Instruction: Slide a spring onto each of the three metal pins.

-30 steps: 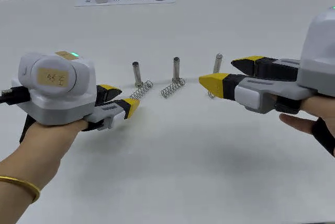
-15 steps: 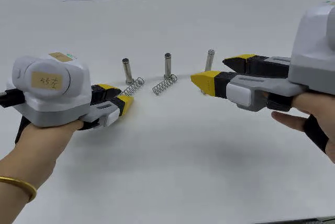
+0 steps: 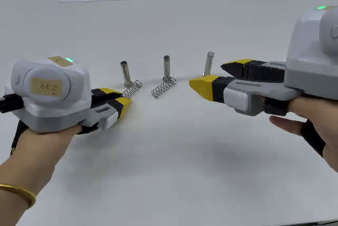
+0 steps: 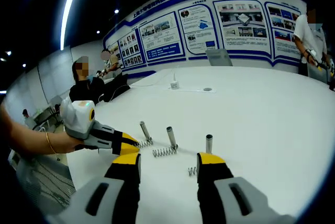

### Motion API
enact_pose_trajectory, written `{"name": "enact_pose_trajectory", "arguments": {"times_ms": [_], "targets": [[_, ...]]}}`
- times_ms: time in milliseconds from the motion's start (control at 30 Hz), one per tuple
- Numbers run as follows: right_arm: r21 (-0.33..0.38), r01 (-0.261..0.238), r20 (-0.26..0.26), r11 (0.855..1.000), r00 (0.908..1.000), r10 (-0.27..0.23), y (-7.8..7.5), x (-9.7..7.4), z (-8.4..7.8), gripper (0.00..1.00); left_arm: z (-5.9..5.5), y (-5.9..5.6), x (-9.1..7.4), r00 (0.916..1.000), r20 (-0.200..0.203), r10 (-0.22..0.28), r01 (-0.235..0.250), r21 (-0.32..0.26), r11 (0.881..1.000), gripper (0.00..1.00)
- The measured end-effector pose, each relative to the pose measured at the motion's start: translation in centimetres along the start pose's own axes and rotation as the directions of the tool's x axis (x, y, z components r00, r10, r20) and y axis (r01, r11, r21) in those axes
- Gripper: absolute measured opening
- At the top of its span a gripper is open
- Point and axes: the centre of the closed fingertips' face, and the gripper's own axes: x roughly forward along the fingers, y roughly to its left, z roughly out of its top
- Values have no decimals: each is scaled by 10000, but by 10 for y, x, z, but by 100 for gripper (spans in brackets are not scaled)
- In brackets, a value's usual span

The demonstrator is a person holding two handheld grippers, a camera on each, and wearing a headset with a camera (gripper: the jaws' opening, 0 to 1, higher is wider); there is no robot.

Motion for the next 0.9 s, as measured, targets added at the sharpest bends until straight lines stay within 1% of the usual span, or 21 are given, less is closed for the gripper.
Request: {"name": "enact_pose_trajectory", "arguments": {"times_ms": [67,133,233,400,500,600,733,900], "targets": [[42,19,30,10000,10000,-19,0,0,0,44,1,-1,-2,10000,27,-57,57,42,10000,10],[89,1,101,10000,9999,-2,0,-1,1,44,4,-3,-5,9999,76,-96,96,-54,9999,10],[233,-86,186,9997,9998,82,3,-1,3,44,9,-6,-9,9997,192,-148,149,-45,9999,10],[502,-346,616,9981,9976,315,9,2,10,42,22,-13,-16,9983,467,-340,341,-20,9994,10],[732,-637,897,9953,9943,571,16,2,15,41,30,-20,-20,9962,701,-514,524,-127,9985,10],[844,-743,1035,9937,9925,655,19,2,17,41,35,-27,-25,9942,859,-654,670,-168,9976,10],[1154,-943,1145,9888,9901,810,22,3,18,41,39,-35,-31,9909,1044,-847,882,-288,9957,10],[1528,-1242,1236,9804,9867,1058,28,4,18,40,47,-45,-38,9843,1410,-1064,1148,-526,9920,10]]}}
